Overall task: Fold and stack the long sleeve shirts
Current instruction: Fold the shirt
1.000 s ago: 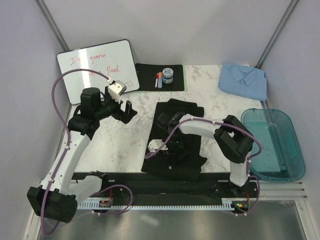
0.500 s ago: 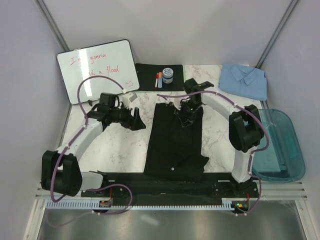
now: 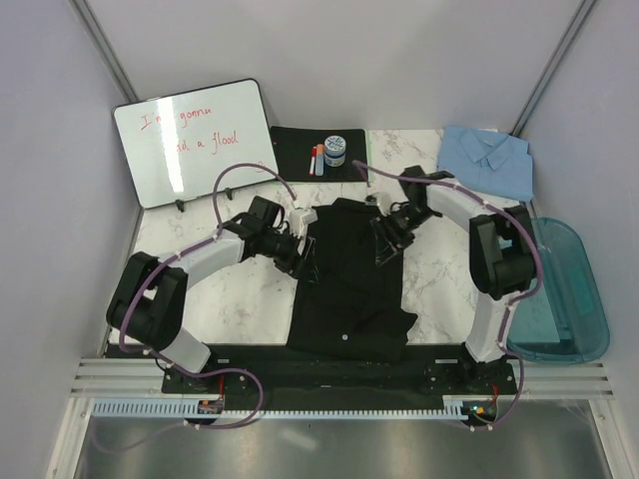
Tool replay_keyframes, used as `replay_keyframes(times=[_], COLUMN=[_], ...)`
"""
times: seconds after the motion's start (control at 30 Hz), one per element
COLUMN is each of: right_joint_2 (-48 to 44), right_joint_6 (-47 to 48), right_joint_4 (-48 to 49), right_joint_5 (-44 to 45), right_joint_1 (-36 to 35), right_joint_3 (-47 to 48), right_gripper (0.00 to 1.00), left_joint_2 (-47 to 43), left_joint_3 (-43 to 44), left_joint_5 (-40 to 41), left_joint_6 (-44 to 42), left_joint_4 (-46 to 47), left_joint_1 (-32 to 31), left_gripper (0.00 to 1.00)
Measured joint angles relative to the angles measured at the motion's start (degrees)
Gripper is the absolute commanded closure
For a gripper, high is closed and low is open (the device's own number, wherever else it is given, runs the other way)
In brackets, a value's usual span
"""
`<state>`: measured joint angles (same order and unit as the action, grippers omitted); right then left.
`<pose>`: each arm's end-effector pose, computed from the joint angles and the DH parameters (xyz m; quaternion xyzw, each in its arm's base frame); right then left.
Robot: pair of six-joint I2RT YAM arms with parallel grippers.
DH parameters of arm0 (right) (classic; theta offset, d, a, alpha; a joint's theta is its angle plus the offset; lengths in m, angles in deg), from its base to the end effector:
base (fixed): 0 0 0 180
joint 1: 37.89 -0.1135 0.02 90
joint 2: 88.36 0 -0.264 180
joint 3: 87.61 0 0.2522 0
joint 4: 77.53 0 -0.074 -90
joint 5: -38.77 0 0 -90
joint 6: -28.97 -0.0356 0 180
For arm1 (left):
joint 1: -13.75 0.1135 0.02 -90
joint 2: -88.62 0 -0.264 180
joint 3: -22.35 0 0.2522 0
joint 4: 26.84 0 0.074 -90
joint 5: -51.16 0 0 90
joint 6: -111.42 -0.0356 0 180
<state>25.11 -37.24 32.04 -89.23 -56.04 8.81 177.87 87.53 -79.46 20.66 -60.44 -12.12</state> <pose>0.3455 0.1363 0.1798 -0.3450 0.8801 0.3241 0.0368 0.2606 -0.1521 0.1893 0.3015 0.8543 -0.3822 0.1824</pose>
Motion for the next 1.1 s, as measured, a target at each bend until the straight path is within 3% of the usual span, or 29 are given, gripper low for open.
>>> replay_keyframes(times=[0.07,0.1,0.17,0.2,0.23,0.47,0.57,0.67,0.7,0.87,0.97,1.1], right_joint_2=[-4.57,-7.04,-12.09,-13.05,-14.49,-19.41,-19.43,-13.49,-8.15,1.77,3.72,6.6], right_joint_6=[-3.21,-4.85,-8.22,-9.51,-10.82,-19.93,-21.92,-21.03,-20.81,-21.33,-23.21,-27.91], right_joint_4=[-0.26,-0.33,-0.96,-1.22,-0.94,-0.24,0.9,0.17,1.25,4.44,5.75,9.44], right_joint_5=[-1.29,-1.75,-1.7,-1.46,-1.44,-2.64,-3.78,-4.76,-5.55,-6.86,-7.61,-8.02], right_joint_1=[3.78,6.12,10.84,11.72,12.94,16.2,15.74,14.67,14.21,11.63,9.55,6.91], right_joint_3=[-4.55,-6.97,-11.74,-12.57,-14.12,-23.17,-26.18,-22.93,-19.21,-12.9,-10.86,-6.82], right_gripper=[0.42,0.29,0.2,0.07,0.02,0.02,0.14,0.32,0.33,0.44,0.53,0.54], left_joint_2=[0.46,0.66,1.44,1.66,2.03,3.17,3.17,3.17,3.17,3.17,3.45,6.16], left_joint_3=[0.02,0.04,0.04,0.04,0.04,0.04,0.04,-0.24,-0.59,-2.12,-2.14,-1.86], left_joint_5=[0.04,0.07,0.28,0.37,0.7,2.16,2.75,3.32,3.37,3.26,2.86,2.54], left_joint_6=[0.37,0.52,1.18,1.31,1.51,2.67,2.89,3.52,3.85,5.6,6.34,6.62], left_joint_4=[0.74,0.98,1.79,1.95,2.16,2.82,3.34,4.28,4.7,5.2,5.38,5.46], left_joint_1=[-0.83,-1.2,-2.64,-2.97,-3.61,-6.19,-6.43,-6.32,-6.16,-4.66,-2.32,2.8], left_gripper=[0.23,0.23,0.23,0.23,0.23,0.26,0.28,0.28,0.28,0.28,0.28,0.28])
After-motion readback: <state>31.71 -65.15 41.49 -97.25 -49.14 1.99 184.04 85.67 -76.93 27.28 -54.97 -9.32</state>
